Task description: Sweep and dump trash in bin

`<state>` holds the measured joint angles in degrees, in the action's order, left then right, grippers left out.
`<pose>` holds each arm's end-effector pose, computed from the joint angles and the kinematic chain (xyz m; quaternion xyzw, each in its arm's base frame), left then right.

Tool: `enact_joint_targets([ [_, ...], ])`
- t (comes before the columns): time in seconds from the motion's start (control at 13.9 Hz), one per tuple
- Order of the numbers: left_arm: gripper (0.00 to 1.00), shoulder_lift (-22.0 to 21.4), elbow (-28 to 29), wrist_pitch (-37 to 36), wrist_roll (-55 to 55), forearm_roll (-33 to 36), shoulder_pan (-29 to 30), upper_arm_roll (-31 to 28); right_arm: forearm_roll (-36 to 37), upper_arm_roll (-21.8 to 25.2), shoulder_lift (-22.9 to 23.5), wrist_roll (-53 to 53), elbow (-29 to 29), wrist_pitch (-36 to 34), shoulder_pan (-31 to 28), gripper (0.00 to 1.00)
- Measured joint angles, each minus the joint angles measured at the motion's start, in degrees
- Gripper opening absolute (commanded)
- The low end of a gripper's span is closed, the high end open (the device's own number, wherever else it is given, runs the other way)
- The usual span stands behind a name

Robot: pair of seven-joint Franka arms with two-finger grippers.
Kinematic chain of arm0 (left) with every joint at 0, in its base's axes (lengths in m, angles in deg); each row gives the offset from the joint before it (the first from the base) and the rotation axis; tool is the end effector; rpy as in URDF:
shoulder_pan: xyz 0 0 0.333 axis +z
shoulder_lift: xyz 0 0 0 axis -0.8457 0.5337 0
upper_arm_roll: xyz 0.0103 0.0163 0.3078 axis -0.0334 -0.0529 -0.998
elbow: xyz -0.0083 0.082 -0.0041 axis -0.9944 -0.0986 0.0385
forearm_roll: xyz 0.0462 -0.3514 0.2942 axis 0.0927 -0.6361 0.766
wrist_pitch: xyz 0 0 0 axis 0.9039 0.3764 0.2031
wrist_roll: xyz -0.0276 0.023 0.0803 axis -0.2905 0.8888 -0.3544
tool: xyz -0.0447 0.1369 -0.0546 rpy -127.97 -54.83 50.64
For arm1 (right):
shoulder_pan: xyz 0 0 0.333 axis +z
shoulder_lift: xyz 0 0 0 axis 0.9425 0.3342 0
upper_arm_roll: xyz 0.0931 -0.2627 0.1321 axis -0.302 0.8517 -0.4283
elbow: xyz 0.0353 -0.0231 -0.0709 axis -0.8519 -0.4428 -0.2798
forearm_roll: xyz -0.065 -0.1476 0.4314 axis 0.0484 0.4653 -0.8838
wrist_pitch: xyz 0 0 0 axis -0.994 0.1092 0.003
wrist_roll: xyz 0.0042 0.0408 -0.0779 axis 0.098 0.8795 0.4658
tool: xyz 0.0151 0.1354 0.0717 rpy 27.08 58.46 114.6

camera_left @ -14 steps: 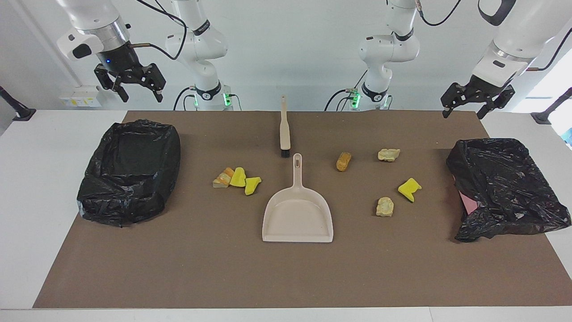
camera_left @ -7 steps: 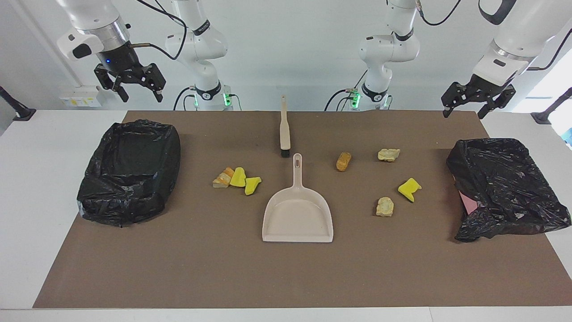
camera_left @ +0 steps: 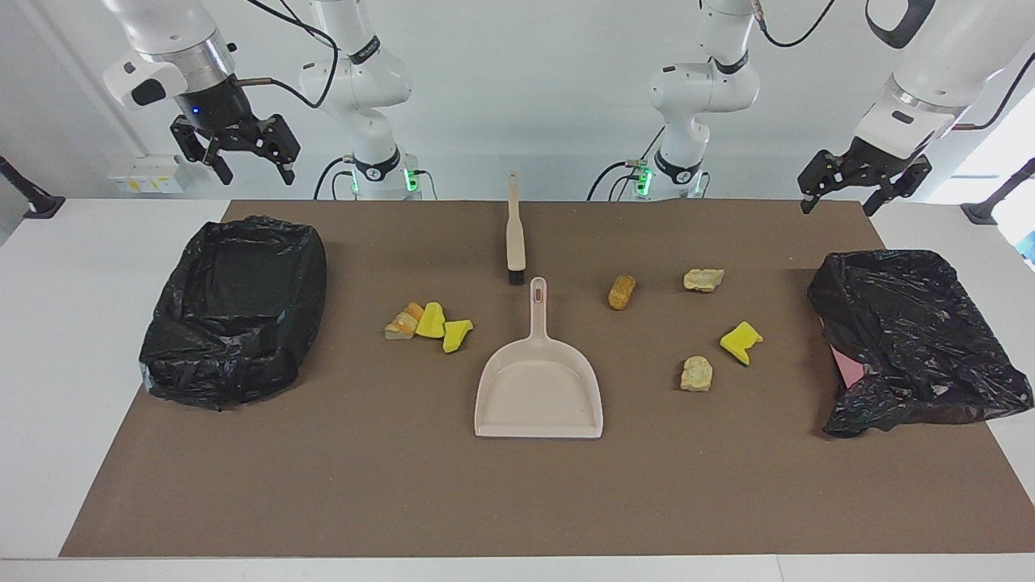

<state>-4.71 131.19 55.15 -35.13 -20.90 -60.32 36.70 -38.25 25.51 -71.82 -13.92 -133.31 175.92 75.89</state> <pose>0.6080 -0.0111 0.5900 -0.9976 0.0672 0.0168 0.0074 0.5779 -0.0216 0.6124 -0.9994 0.0298 -0.0034 0.0181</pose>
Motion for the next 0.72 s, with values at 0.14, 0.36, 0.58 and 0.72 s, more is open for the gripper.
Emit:
enact_joint_targets([
  [0.14,1.0,-0.29,0.56,-0.12,0.13,-0.03,-0.01,0.02,0.0,-0.14,0.0,0.0,-0.11,0.0,0.19,1.0],
  [0.36,1.0,-1.2,2.07,-0.13,0.31,-0.7,-0.16,0.42,0.47,-0.89,0.01,0.0,-0.19,0.04,0.89,1.0],
  [0.58,1.0,-2.11,4.73,0.27,0.31,-1.95,-0.81,1.02,0.83,-1.17,0.55,1.46,-0.35,0.54,4.28,1.0],
  [0.72,1.0,-2.95,8.53,2.67,-0.19,-2.2,-3.49,1.23,0.89,-1.26,1.69,4.36,-0.51,2.23,6.87,1.0],
])
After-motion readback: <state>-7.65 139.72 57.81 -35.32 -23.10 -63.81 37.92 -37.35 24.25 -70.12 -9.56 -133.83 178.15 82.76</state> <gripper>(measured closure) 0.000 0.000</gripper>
